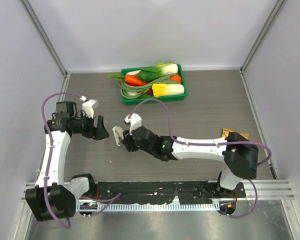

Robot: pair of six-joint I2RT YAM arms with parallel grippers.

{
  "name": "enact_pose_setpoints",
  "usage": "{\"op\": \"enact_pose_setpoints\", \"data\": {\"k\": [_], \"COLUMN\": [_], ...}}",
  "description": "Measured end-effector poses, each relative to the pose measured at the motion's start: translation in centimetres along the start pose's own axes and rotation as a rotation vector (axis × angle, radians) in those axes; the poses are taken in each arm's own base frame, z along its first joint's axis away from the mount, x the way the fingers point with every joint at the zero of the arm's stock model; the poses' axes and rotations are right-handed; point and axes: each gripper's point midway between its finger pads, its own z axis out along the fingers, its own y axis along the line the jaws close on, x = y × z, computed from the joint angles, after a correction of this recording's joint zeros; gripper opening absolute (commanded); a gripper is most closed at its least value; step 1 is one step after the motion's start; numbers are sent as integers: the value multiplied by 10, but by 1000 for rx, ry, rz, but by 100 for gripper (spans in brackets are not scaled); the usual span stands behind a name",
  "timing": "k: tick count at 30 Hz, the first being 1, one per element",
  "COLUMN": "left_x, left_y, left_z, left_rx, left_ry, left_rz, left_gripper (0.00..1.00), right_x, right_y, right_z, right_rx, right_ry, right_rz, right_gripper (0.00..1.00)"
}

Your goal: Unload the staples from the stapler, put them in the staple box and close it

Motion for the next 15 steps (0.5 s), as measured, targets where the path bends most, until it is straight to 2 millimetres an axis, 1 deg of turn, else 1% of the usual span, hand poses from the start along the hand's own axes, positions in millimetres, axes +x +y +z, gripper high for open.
{"op": "enact_pose_setpoints", "data": {"k": [1, 2, 4, 6, 7, 8, 9, 12, 15], "left_x": [1, 3, 6, 8, 9, 10, 11, 15, 22], "left_y": [-4, -8, -15, -22, -25, -28, -31, -41, -47], "left_z": [1, 2, 5, 7, 8, 10, 11, 15, 21], "left_rx": [16, 31, 55, 79, 89, 98, 108, 140, 154], "left_ry": [9, 19, 37, 51, 57, 64, 70, 87, 118], "left_rz": [21, 41, 89, 130, 152, 170, 192, 259, 319], "left_gripper": [63, 62, 68, 73, 73, 74, 77, 79, 78], "right_x": [3, 5, 12, 13, 12, 10, 7, -3, -9], "right_y": [-1, -3, -8, -10, -12, -13, -15, -18, -20], "right_z": [-1, -1, -4, -7, -9, -11, -13, -16, -17], "right_rx": [0, 2, 5, -2, -6, -12, -17, -37, -54], "right_ry": [-1, 0, 8, 4, -2, -11, -19, -54, -78], "right_rz": [13, 30, 61, 101, 122, 149, 169, 238, 288], "right_gripper": [1, 1, 1, 1, 1, 1, 1, 1, 1]}}
